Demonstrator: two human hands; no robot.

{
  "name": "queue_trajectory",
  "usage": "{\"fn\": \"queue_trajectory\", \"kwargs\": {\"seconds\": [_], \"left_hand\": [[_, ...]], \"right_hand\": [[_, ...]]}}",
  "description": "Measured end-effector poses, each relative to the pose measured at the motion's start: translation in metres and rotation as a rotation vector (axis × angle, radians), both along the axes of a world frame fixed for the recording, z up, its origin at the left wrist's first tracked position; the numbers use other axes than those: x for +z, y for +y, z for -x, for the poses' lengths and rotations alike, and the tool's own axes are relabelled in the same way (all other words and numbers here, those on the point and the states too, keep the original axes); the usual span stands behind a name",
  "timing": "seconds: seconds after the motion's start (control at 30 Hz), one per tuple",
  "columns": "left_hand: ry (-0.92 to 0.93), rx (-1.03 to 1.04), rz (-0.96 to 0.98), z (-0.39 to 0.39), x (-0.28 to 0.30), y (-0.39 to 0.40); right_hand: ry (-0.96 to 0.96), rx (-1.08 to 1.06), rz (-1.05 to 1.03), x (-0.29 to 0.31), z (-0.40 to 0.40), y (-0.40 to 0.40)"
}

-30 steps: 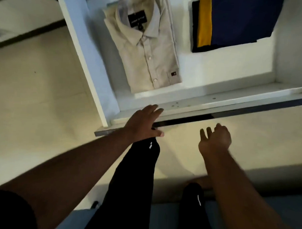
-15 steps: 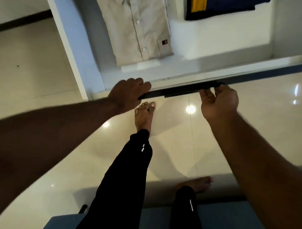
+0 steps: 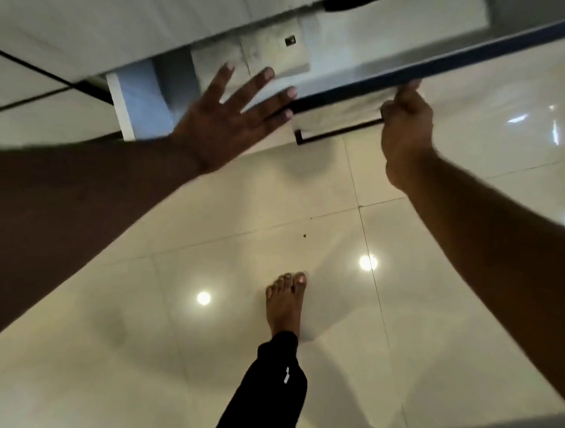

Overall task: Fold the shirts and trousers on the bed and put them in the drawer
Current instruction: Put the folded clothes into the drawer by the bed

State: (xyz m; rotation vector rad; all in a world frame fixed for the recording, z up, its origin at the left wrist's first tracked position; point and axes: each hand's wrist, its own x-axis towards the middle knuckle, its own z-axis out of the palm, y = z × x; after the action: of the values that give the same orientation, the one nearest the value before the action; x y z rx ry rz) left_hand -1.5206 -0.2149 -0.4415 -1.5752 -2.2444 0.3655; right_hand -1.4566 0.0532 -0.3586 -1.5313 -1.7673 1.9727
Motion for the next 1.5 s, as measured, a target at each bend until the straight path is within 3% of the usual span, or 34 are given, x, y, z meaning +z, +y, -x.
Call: {"fn": "queue_trajectory", "kwargs": {"seconds": [0.03,0.07,0.1,0.13,0.17,0.2,0.27,0.33,0.43,0.53,0.57,0.6,0.67,0.7,0.77,0.87,0.93,1.03,1.1,1.23,1.33,1.4,1.43,1.5], "left_hand": [[-0.240,0.236,0.114,-0.068,-0.059,-0.027],[-0.611,0.465,0.188,-0.147,-0.116,-0.055],[-0.839,0.631,0.259,-0.219,-0.156,-0.075],[-0.928,0.714,0.179,-0.261,-0.197,-0.087],[-0.799,0.719,0.153,-0.280,-0.216,-0.089],[-0.649,0.657,0.185,-0.244,-0.215,-0.083],[-0.562,0.708,0.180,-0.268,-0.208,-0.085],[-0.784,0.865,0.168,-0.252,-0.215,-0.079],[-0.645,0.852,0.250,-0.236,-0.223,-0.077],[-0.800,0.724,0.200,-0.247,-0.237,-0.105],[-0.898,0.703,0.121,-0.206,-0.211,-0.079],[-0.863,0.624,0.082,-0.142,-0.163,-0.059],[-0.518,0.281,-0.020,0.014,-0.012,0.038],[-0.434,0.183,0.007,0.082,0.062,0.085],[-0.176,0.251,-0.060,0.130,0.156,0.126],[-0.372,0.390,0.014,0.098,0.157,0.136],[-0.392,0.490,0.011,0.081,0.148,0.151],[-0.486,0.735,-0.093,0.066,0.183,0.170],[-0.475,0.769,-0.024,0.042,0.193,0.175],[-0.197,0.453,0.276,0.006,0.212,0.136],[-0.068,0.164,0.206,-0.047,0.227,0.097],[-0.131,0.159,-0.023,-0.082,0.243,0.078],[-0.161,0.273,-0.081,-0.099,0.255,0.073],[-0.393,0.550,0.013,-0.116,0.273,0.067]], "right_hand": [[-0.073,0.220,-0.170,-0.010,0.008,0.011],[-0.156,0.434,-0.300,-0.016,0.015,0.022],[-0.211,0.577,-0.390,-0.018,0.024,0.033],[-0.243,0.651,-0.450,-0.017,0.041,0.043],[-0.282,0.698,-0.492,-0.016,0.049,0.048],[-0.304,0.721,-0.542,-0.014,0.069,0.052],[-0.383,0.798,-0.614,-0.018,0.079,0.051],[-0.418,0.856,-0.618,-0.027,0.082,0.051],[-0.456,0.938,-0.696,-0.031,0.072,0.062],[-0.410,0.931,-0.885,-0.013,0.075,0.058],[-0.339,0.897,-0.986,0.005,0.074,0.060],[-0.253,0.862,-1.065,0.013,0.071,0.054],[-0.078,0.793,-1.321,0.044,0.064,0.053],[-0.015,0.784,-1.397,0.048,0.065,0.052],[0.009,0.908,-1.470,0.067,0.070,0.056],[-0.133,1.105,-1.405,0.073,0.082,0.058],[-0.223,1.074,-1.375,0.071,0.093,0.055],[-0.316,1.040,-1.318,0.098,0.094,0.033],[-0.359,1.104,-1.308,0.111,0.083,0.030],[-0.421,1.238,-1.215,0.130,0.027,0.011],[-0.573,1.337,-1.123,0.154,-0.047,-0.020],[-0.425,1.276,-1.051,0.177,-0.109,-0.040],[-0.302,1.212,-1.025,0.192,-0.142,-0.047],[-0.084,1.023,-1.081,0.208,-0.182,-0.055]]}}
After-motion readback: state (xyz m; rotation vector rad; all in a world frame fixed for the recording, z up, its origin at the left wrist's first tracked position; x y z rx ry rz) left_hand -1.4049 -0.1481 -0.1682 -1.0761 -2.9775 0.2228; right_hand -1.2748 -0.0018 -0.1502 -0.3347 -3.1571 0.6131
